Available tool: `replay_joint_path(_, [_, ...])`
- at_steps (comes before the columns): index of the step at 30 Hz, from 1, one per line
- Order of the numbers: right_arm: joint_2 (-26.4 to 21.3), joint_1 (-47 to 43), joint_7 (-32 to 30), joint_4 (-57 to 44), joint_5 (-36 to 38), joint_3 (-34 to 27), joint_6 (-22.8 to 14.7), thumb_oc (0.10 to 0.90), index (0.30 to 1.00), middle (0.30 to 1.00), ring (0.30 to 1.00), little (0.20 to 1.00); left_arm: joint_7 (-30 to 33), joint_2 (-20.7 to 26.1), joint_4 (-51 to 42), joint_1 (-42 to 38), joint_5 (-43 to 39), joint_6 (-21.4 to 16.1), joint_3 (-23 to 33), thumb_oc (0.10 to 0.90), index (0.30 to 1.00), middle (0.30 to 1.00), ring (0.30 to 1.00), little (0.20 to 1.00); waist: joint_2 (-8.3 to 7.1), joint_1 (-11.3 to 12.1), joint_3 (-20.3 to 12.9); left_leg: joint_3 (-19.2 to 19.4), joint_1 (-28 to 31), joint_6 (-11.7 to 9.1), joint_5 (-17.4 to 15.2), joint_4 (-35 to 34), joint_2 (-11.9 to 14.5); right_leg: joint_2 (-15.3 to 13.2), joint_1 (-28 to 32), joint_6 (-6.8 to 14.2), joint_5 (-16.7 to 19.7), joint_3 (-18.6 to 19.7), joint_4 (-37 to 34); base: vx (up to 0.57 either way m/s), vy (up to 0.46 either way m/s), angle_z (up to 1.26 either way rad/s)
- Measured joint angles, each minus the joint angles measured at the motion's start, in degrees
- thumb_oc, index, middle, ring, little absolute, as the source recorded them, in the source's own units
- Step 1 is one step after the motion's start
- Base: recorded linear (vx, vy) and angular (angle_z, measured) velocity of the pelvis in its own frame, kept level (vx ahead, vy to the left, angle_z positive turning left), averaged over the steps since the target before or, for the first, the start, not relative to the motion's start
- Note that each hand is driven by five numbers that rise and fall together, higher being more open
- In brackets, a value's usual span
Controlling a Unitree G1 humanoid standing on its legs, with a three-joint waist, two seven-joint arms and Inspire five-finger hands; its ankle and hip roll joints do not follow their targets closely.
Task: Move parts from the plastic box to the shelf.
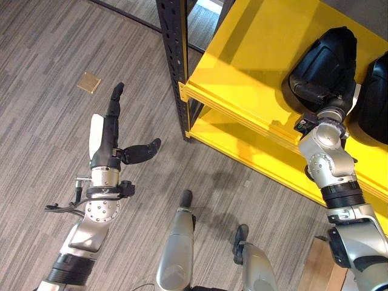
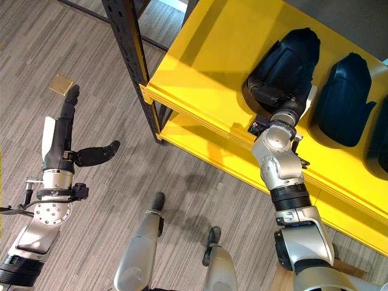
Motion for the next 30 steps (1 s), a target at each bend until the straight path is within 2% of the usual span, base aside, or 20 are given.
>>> replay_joint_path(9, [0.44,0.00,-1.81,0.01,0.07,-0.37,-0.08,0.900,1.000,1.000,1.000,1.000,-0.01,0.00,0.26,0.00,0.00,-0.03,0.00,0.900,1.000,1.000,1.000,1.000,0.00,-0.13,0.00,0.14,-0.12,0.06,-0.29,0.33,0.01,-0.01,-0.06,-0.01,-0.01,0.09,0.01,0.00,0.000,0.00])
replay_joint_path(21, [1.46,-0.03,1.79,2.04,-2.31,-0.84,0.16,0.900,1.000,1.000,1.000,1.000,-0.01,-0.01,0.33,0.07,-0.07,-0.13,0.07,0.900,1.000,1.000,1.000,1.000,0.01,0.01,0.00,0.12,-0.27,0.05,-1.47,1.32,-0.38,-0.45,-0.24,-0.16,-1.41,0.08,1.54,0.00,-0.003,0.01])
replay_joint_path(30, [0.51,-2.86,6.17,3.66,-5.94,-0.39,3.96,0.900,1.000,1.000,1.000,1.000,-0.21,0.00,0.69,0.04,-0.08,-0.36,1.05,0.900,1.000,1.000,1.000,1.000,0.01,0.37,0.00,-0.23,-0.28,-0.19,-1.76,1.72,-0.55,-0.53,-0.24,0.31,-2.01,-0.09,2.20,0.02,-0.014,0.01])
